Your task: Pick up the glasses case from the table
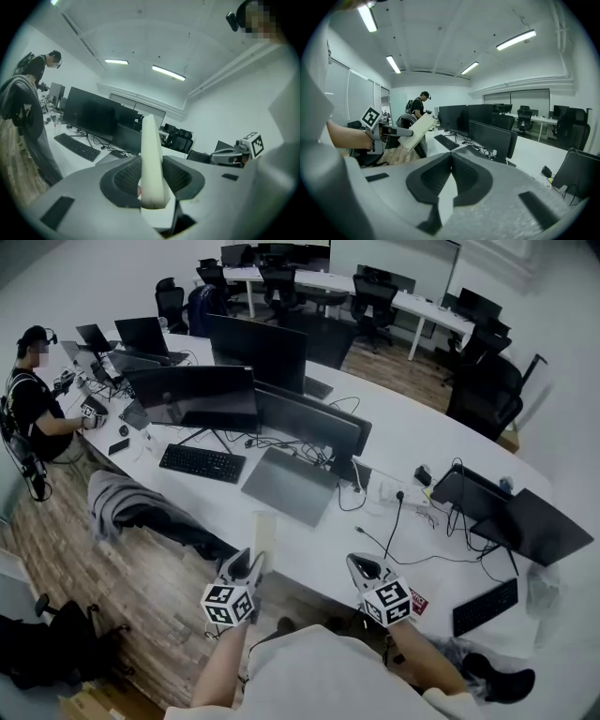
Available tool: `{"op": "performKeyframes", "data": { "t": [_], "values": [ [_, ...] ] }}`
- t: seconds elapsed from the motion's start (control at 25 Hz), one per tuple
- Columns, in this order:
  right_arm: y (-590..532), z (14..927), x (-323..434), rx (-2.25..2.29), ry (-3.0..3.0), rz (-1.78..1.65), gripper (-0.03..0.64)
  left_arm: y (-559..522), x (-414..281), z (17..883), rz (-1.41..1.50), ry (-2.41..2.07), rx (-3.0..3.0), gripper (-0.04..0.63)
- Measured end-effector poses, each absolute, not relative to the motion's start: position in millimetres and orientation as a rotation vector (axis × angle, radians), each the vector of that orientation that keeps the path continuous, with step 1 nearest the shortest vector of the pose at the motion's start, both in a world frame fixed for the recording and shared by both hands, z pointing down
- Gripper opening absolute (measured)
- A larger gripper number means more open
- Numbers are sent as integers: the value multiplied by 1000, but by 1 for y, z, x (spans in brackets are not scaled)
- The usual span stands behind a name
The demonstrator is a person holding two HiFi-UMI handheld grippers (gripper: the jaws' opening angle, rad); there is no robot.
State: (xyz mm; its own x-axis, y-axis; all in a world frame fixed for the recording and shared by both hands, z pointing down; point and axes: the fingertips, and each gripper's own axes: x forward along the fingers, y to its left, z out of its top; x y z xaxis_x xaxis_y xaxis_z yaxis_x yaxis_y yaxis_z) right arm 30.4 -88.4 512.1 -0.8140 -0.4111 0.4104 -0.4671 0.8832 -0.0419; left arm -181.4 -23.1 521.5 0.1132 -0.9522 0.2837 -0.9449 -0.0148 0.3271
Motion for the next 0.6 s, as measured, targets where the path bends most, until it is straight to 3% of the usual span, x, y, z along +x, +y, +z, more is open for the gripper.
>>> {"op": "performKeyframes", "data": {
  "t": [0.6],
  "values": [
    [-120,488,55,611,-2758,127,-1,-38,-155,510,-53,-1897,1948,138]
  ]
}}
